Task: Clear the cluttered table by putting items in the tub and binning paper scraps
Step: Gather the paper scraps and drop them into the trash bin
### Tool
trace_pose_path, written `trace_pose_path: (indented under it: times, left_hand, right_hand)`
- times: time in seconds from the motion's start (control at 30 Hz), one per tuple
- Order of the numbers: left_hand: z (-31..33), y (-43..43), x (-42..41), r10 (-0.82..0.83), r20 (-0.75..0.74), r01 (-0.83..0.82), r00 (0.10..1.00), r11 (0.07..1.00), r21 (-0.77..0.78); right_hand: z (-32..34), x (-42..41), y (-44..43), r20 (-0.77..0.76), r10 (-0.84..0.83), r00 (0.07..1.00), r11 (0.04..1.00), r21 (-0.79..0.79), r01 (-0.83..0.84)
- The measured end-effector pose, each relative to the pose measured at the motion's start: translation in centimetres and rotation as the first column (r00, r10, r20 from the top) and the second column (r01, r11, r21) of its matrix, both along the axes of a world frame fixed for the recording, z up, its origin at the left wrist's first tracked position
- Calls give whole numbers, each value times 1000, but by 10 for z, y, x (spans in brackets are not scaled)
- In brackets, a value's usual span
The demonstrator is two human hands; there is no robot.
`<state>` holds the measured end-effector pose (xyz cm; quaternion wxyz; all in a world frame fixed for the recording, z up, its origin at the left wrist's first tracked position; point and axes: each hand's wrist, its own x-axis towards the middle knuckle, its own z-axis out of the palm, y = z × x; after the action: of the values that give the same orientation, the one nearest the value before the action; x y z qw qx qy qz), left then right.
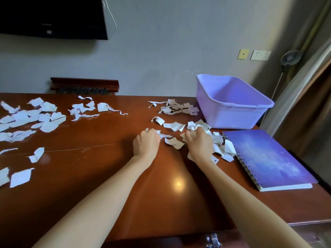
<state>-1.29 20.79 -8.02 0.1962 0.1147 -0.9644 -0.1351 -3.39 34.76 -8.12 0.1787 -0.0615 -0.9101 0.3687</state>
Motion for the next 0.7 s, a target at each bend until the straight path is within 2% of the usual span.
trace_pose_path:
  times: [0.1,0.2,0.27,0.33,0.43,0.53,0.67,0.7]
  left_hand:
    - [13,1,0,52,-123,-26,991,978,207]
    - [32,6,0,112,-206,-15,972,907,420]
    - [45,11,3,121,-262,32,957,857,514]
    - [56,15,6,121,-313,97,942,794,600]
    - [67,21,13,113,-331,163,937,696,699]
    - [78,34,30,92,-325,201,941,621,757]
    - [86,54,53,70,-322,237,944,533,812]
    - [86,59,58,64,-318,244,946,502,830]
  right_hand:
    - [14,-7,2,3,-33,999,938,-344,33]
    - [34,-15,2,113,-61,992,748,-652,120]
    - [44,-16,4,183,-22,983,601,-783,159]
    - [48,-16,7,214,51,976,510,-845,159]
    - [50,-13,15,219,146,965,431,-892,138]
    - [56,-2,32,150,176,973,338,-938,84]
    - [57,23,58,25,227,974,255,-966,-35]
    - [56,30,63,24,233,972,275,-960,-43]
